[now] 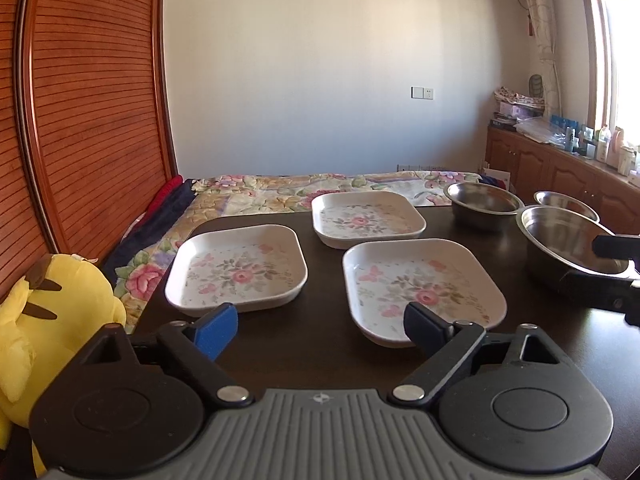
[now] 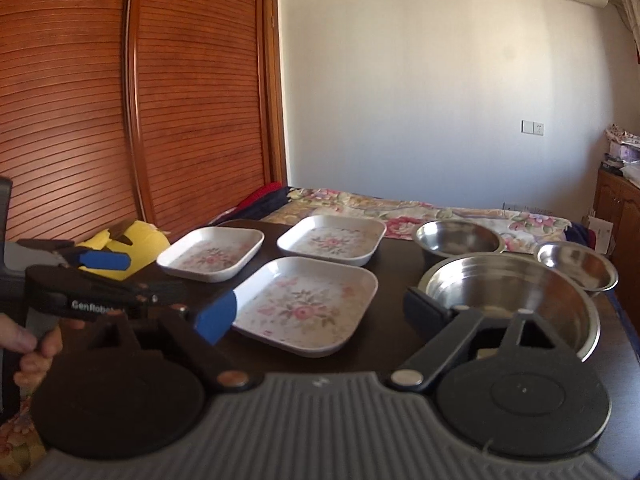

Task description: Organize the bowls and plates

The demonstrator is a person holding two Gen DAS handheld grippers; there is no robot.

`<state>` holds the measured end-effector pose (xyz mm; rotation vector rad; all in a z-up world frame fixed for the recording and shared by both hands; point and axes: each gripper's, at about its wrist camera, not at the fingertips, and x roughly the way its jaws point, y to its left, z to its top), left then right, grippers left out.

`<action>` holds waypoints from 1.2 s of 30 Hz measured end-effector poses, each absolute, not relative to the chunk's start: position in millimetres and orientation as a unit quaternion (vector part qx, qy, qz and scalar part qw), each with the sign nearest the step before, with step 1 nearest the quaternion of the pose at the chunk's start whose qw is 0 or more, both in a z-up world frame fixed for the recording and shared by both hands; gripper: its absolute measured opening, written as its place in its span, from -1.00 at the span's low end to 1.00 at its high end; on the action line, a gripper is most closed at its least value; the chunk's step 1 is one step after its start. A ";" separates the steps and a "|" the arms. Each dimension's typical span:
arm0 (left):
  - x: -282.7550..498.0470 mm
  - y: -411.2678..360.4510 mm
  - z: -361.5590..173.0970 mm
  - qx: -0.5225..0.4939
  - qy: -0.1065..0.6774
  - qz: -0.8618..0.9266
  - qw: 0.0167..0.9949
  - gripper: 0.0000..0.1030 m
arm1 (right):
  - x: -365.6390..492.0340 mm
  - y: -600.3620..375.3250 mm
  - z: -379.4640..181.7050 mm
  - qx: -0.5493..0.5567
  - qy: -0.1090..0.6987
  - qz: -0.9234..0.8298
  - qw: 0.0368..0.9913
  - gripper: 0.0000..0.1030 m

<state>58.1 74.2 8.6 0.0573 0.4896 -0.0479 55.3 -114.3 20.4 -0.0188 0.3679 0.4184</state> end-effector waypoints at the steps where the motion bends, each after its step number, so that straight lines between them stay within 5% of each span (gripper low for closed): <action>1: 60.7 76.3 9.4 0.028 0.243 -0.026 0.969 0.69 | 57.2 -111.2 19.4 -0.011 0.184 0.209 0.960 0.68; 13: 96.0 83.2 -0.6 0.024 0.263 -0.063 0.962 0.42 | 88.2 -94.4 -1.2 -0.024 0.236 0.214 0.948 0.20; 21: 126.7 75.4 -13.0 0.033 0.277 -0.095 0.956 0.41 | 100.5 -94.9 -12.1 -0.012 0.256 0.195 0.947 0.15; 36: 155.6 73.0 -30.6 0.029 0.299 -0.119 0.946 0.03 | 123.7 -96.5 -20.5 -0.003 0.278 0.179 0.944 0.02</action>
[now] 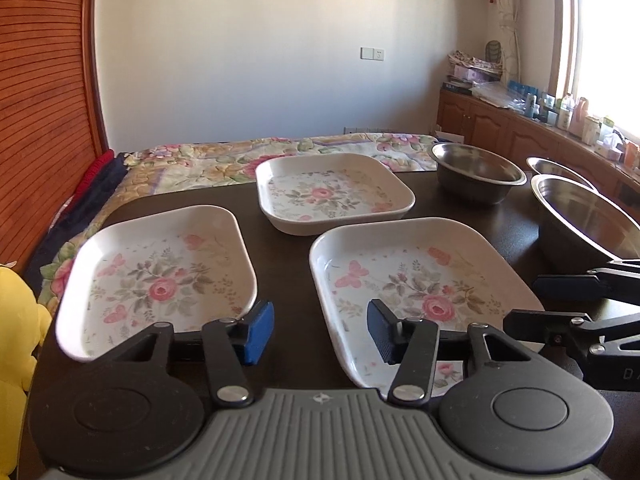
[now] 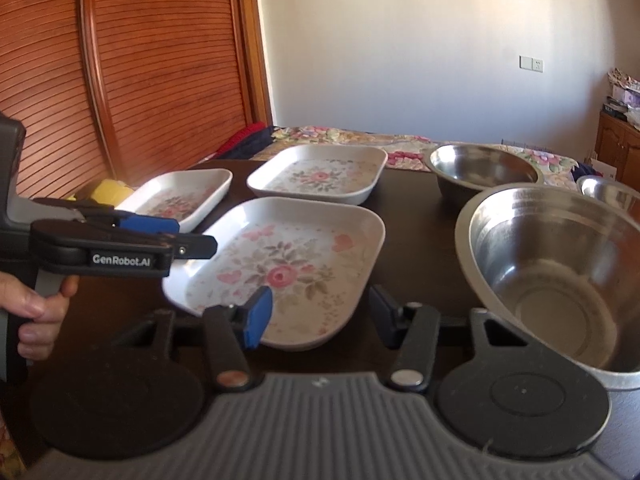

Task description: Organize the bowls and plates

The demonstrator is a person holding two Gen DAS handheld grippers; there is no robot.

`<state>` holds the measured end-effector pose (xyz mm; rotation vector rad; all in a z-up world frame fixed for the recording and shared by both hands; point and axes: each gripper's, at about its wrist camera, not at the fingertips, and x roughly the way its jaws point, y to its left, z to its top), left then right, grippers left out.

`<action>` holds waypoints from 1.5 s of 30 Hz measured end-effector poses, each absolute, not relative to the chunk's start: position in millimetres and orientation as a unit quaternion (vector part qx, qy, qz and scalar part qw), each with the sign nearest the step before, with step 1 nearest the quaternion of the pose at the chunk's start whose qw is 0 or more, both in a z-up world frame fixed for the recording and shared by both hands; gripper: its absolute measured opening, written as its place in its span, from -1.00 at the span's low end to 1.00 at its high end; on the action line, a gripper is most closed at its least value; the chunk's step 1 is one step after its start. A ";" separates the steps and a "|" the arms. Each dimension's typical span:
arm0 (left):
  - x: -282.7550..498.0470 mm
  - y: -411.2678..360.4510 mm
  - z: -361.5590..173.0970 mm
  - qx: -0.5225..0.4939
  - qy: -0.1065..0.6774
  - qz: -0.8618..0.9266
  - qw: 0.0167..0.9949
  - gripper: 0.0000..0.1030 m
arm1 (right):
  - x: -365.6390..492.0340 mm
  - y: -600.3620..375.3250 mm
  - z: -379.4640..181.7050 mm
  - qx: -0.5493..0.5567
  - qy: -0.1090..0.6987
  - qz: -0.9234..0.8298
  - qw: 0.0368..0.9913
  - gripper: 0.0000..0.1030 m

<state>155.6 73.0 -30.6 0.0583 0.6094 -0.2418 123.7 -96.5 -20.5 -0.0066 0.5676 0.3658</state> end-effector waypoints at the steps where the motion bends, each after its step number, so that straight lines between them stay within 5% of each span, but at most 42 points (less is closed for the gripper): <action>1: 156.8 72.6 -31.4 0.030 0.301 -0.121 0.946 0.00 | 125.0 -96.8 -21.3 -0.001 0.281 0.179 0.943 0.01; 17: 166.5 69.4 -37.0 0.019 0.315 -0.139 0.939 -0.32 | 136.6 -98.0 -28.7 0.013 0.299 0.171 0.939 -0.07; 30: 166.4 66.5 -37.3 0.014 0.317 -0.141 0.938 -0.47 | 143.2 -96.6 -30.9 0.020 0.300 0.161 0.940 -0.39; 45: 135.3 67.0 -28.6 0.010 0.309 -0.128 0.942 -0.47 | 127.5 -99.9 -24.6 0.020 0.282 0.177 0.943 -0.41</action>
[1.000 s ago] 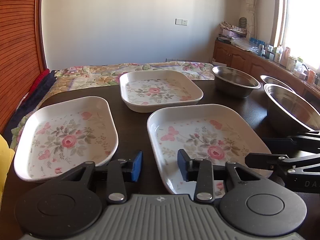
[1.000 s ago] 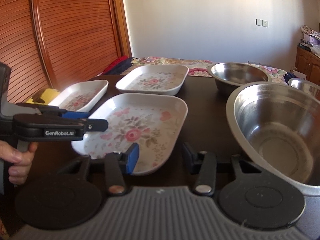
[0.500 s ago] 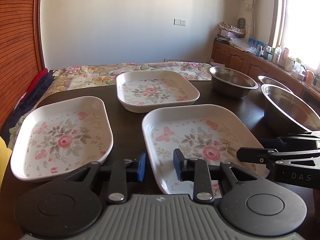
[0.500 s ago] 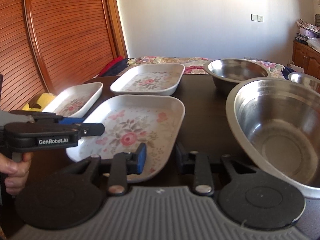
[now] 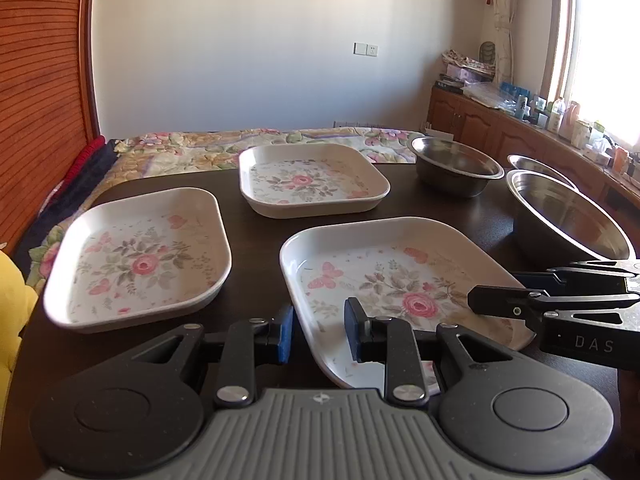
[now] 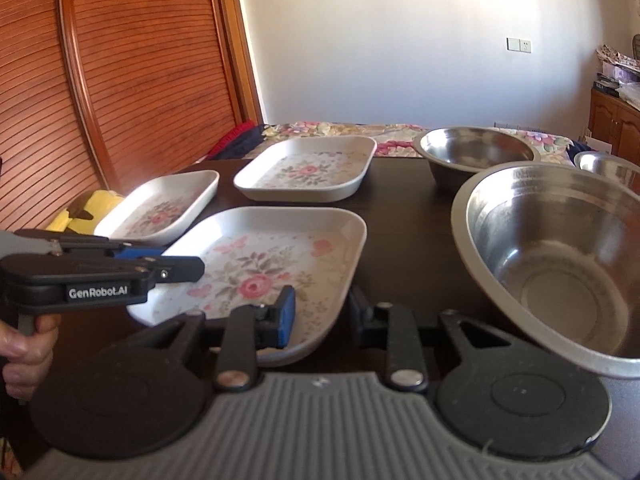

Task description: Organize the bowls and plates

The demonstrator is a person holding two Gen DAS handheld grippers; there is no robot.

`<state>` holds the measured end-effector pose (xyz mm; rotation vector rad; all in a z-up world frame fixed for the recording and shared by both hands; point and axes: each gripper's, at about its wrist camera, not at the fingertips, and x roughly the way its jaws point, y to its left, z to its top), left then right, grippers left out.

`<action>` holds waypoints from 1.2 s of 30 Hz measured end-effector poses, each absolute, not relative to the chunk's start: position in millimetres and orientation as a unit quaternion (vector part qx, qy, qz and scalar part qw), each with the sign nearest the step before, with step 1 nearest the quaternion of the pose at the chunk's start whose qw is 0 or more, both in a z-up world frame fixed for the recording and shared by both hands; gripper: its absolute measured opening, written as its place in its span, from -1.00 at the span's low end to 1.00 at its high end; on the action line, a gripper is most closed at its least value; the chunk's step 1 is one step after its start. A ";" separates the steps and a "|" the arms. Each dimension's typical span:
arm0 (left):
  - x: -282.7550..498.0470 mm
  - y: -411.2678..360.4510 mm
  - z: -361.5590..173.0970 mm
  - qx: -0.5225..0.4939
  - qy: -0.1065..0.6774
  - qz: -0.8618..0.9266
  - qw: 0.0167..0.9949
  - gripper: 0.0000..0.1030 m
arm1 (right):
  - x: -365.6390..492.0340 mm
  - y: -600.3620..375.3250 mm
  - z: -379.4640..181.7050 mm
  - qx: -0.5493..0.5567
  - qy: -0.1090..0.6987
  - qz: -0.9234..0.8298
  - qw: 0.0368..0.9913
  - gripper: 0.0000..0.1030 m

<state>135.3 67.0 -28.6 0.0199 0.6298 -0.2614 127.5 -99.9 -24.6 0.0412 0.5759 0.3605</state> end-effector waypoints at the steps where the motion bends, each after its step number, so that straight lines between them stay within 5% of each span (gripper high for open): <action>1: 132.3 66.9 -27.9 0.011 0.307 -0.127 0.943 -0.47 | 125.7 -99.8 -24.3 0.019 0.281 0.179 0.943 -0.42; 36: 33.6 66.5 -34.2 0.000 0.309 -0.106 0.945 -0.47 | 38.4 -98.2 -31.4 0.002 0.280 0.209 0.937 -0.43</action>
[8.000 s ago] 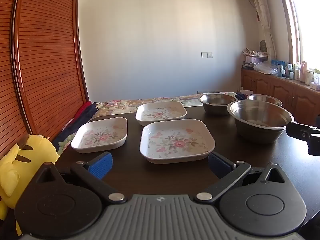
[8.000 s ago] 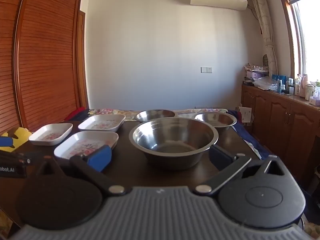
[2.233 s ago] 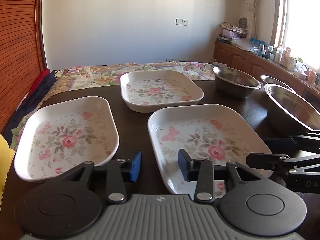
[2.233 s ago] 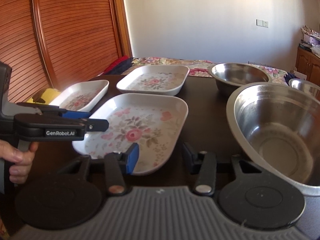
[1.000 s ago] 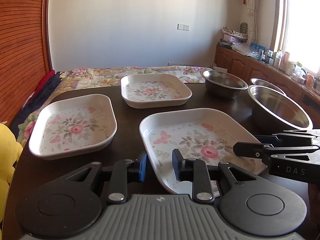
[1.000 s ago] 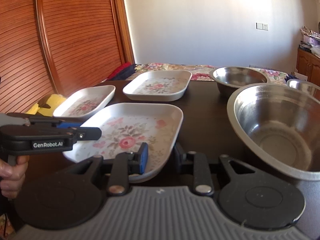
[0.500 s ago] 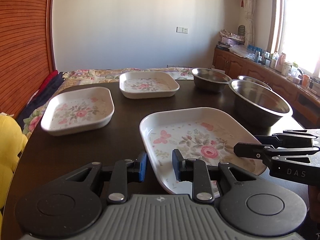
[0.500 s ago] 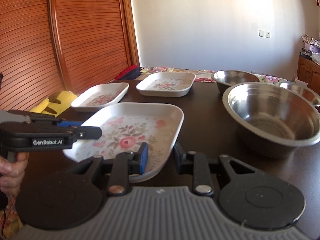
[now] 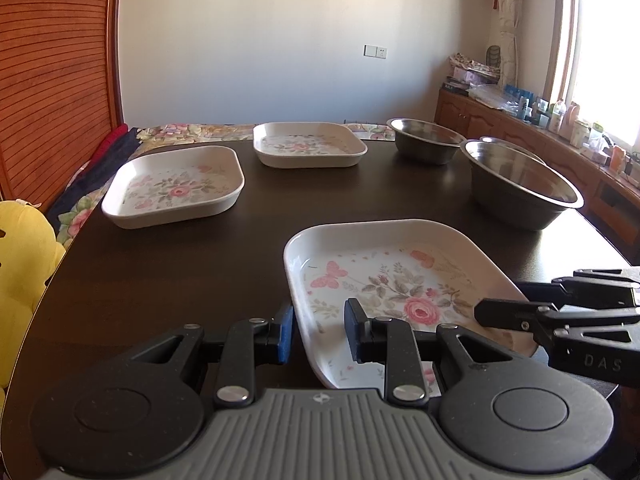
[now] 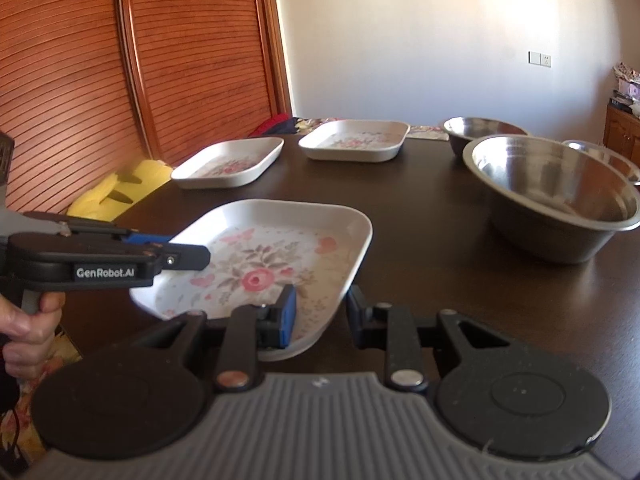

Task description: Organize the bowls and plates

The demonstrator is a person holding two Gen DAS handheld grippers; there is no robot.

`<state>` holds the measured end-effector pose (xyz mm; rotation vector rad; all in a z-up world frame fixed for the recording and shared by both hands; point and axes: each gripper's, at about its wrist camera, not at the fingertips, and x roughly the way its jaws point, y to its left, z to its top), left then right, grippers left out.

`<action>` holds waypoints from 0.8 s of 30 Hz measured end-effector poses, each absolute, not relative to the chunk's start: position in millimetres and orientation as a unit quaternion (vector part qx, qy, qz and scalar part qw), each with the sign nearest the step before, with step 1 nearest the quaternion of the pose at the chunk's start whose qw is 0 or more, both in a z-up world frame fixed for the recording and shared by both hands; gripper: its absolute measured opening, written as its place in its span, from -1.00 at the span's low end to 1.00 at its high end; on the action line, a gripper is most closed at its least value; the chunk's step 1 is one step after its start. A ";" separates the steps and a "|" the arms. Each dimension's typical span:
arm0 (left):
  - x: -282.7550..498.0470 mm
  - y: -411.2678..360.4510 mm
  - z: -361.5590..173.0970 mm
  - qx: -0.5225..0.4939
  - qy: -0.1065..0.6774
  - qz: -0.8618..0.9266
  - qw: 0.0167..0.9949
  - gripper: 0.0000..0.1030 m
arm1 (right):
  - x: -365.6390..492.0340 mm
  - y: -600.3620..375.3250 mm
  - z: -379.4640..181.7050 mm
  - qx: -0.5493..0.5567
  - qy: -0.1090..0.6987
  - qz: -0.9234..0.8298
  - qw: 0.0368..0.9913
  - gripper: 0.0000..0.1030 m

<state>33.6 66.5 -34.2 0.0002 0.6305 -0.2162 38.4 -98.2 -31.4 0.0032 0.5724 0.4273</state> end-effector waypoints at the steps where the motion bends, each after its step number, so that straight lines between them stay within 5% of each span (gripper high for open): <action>1: 34.4 66.6 -34.6 0.001 0.309 -0.105 0.945 -0.47 | 38.7 -97.7 -31.8 0.002 0.282 0.210 0.936 -0.43; 16: 36.1 68.3 -40.8 -0.004 0.310 -0.104 0.945 -0.46 | 36.3 -95.5 -35.6 -0.001 0.286 0.210 0.935 -0.41; 19: 35.8 70.2 -40.8 -0.006 0.307 -0.100 0.946 -0.14 | 37.6 -98.7 -35.8 0.008 0.284 0.210 0.935 -0.33; 24: 33.9 77.8 -35.9 -0.013 0.299 -0.091 0.950 0.11 | 40.0 -110.6 -29.7 0.024 0.273 0.196 0.942 -0.21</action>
